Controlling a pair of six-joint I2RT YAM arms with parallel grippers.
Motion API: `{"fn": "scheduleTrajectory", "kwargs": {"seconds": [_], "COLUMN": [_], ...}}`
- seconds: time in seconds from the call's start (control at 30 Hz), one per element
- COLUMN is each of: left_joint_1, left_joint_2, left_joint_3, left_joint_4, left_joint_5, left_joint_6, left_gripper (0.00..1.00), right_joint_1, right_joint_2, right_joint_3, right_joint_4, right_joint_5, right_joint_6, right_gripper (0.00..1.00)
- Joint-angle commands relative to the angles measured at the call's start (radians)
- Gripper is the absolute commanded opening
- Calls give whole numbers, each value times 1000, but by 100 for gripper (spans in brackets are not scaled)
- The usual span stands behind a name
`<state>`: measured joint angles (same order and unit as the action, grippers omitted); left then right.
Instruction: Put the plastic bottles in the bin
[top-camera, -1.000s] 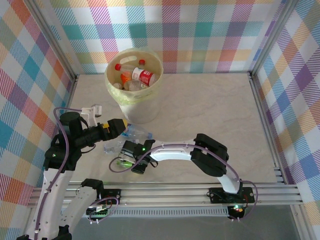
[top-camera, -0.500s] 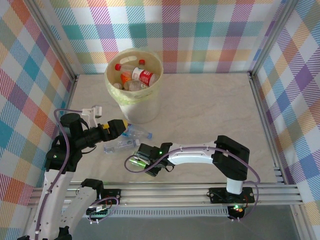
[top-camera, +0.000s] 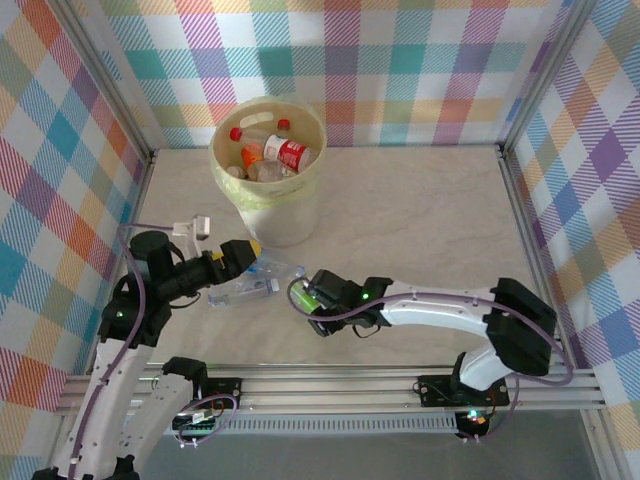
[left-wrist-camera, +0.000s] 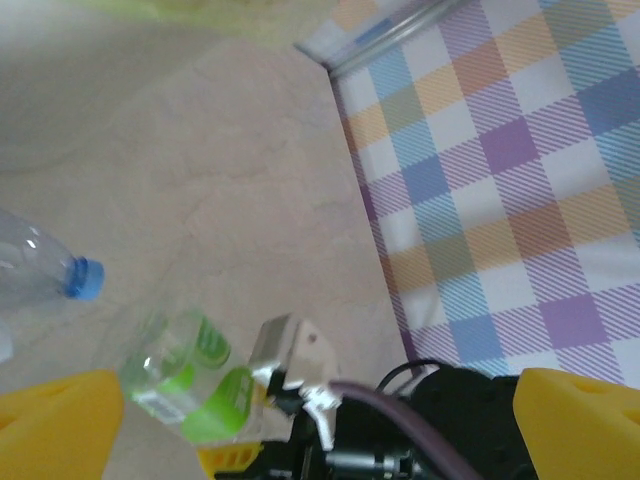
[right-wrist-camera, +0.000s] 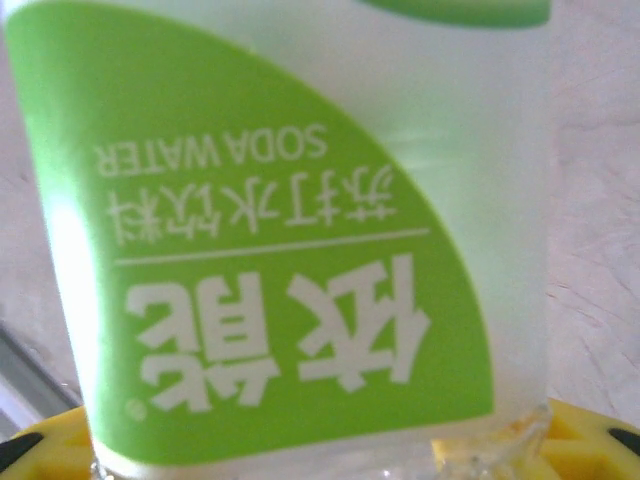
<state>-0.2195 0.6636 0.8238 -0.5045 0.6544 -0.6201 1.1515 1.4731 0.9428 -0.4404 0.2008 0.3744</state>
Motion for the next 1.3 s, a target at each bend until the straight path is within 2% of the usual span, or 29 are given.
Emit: {"fn": "scheduleTrajectory", "kwargs": {"seconds": [0.0,0.3,0.5,0.6,0.73,1.07,1.27], "left_joint_1": [-76,-328,-429,-456,-466,-467,-466], "left_joint_2": [-12,69,170,209,234,245,231], "left_joint_3": [-52,-130,-108,-92,-84,-51,-32], "left_joint_4": [104,316,324,306,319,353,340], "left_joint_5": [-42,-219,-314,-350,-368,-372,-381], "left_joint_6": [-101,-243,-239,-240,-254,-297,-295], "left_gripper": [100,100,100,100,95,65,55], "right_joint_1": [-15,-32,-31,-31,-31,-31,-30], "right_joint_2": [-78,-159,-205,-233,-258,-256,-258], "right_joint_3": [-2,61,57,40,18,14,12], "right_joint_4": [37,42,88,110,133,130,131], "right_joint_5": [-13,-45,-87,-105,-124,-141,-139], "right_joint_6": [69,54,43,34,25,12,9], "right_gripper": [54,54,53,54,54,54,56]}}
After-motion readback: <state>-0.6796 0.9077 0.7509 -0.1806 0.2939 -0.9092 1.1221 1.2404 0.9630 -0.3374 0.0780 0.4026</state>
